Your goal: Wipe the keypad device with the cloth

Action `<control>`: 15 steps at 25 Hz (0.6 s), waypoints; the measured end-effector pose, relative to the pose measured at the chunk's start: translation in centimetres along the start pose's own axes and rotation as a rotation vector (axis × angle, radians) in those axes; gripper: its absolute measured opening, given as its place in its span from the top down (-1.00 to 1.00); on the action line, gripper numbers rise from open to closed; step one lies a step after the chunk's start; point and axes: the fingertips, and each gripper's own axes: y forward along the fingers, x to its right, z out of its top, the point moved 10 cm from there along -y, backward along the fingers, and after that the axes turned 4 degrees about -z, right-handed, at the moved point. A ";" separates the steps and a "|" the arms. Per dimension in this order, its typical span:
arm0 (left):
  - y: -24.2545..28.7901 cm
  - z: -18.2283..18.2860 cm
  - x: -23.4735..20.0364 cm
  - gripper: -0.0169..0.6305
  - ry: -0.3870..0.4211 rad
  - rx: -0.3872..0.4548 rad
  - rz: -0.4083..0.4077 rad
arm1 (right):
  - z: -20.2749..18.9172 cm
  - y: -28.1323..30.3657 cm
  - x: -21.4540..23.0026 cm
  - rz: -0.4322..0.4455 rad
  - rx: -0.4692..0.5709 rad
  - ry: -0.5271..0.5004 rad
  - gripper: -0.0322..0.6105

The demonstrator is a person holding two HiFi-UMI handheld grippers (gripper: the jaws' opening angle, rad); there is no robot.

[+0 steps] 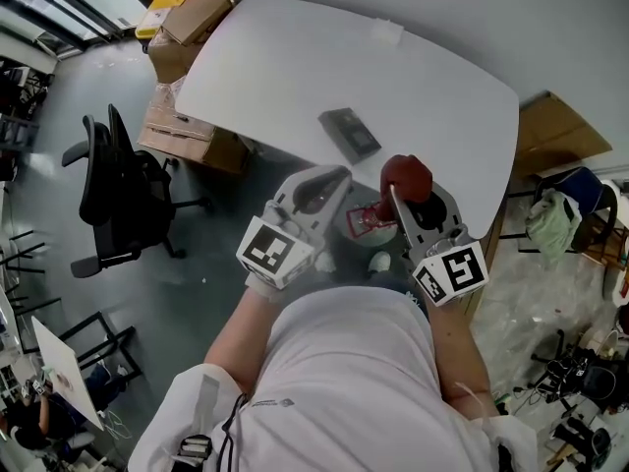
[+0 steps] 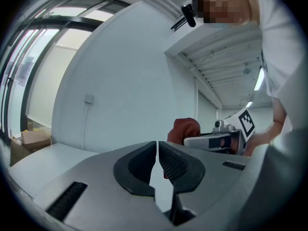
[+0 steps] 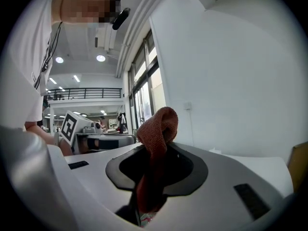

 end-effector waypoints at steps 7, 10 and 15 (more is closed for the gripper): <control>0.6 0.3 3.6 0.86 -0.005 0.022 0.042 | 0.7 -2.4 0.7 0.037 0.022 -0.038 0.60; 0.8 0.5 4.4 0.86 0.003 0.032 0.060 | 0.9 -3.0 1.1 0.054 0.030 -0.040 0.60; 1.3 0.8 5.7 0.88 0.031 0.055 0.070 | 1.3 -4.0 1.5 0.076 0.039 -0.048 0.60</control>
